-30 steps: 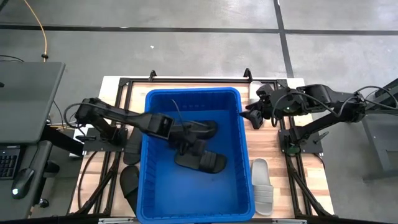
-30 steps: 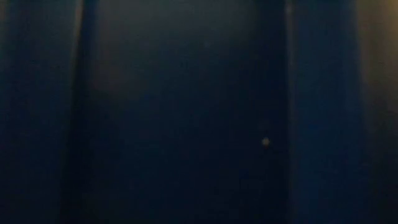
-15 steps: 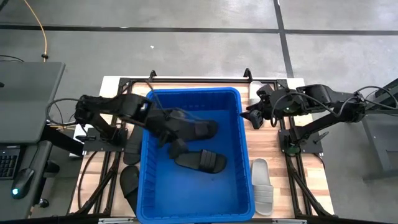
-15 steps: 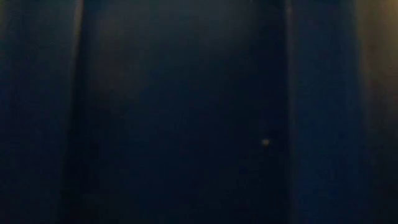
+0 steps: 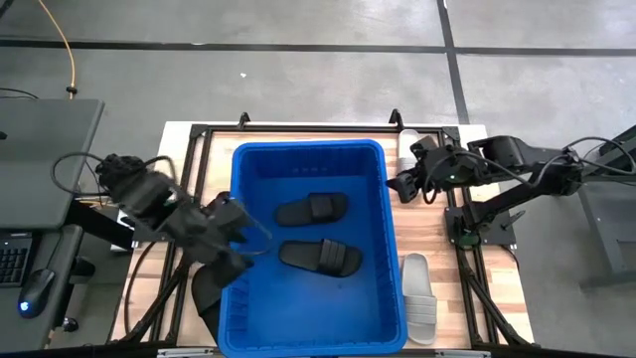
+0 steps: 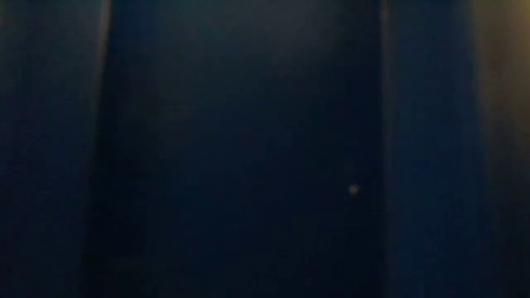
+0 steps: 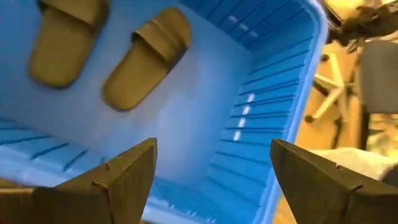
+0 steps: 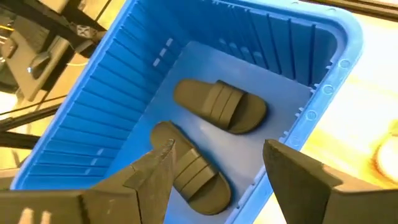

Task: Pick and place slides into bin
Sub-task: Put the bottom black slide in the bin

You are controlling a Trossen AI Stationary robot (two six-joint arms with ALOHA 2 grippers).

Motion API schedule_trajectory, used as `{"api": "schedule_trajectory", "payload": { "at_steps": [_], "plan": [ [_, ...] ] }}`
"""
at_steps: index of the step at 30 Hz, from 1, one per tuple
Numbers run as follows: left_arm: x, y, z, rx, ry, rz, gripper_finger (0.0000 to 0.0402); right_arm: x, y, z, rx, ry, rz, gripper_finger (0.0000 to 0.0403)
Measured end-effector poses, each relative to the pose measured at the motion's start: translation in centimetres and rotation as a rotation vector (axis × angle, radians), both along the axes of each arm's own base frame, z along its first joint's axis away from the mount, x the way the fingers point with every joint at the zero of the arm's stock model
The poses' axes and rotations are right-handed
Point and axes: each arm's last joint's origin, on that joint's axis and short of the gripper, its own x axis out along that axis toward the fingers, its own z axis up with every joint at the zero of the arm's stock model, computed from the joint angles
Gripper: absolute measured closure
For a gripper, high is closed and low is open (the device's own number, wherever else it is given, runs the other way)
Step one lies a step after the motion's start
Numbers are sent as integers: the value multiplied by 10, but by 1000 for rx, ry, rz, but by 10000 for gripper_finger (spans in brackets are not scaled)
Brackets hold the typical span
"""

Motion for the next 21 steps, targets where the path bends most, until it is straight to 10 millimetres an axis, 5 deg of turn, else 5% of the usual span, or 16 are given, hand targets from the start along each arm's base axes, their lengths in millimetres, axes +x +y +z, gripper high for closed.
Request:
{"api": "schedule_trajectory", "payload": {
  "at_steps": [13, 21],
  "plan": [
    [-34, -63, -14, -133, 147, -154, 142, 24, 8, -19, 97, 140, 100, 171],
    [-40, -108, -59, -141, 375, -125, 143, 26, 17, -27, 31, 235, 260, 171]
  ]
}}
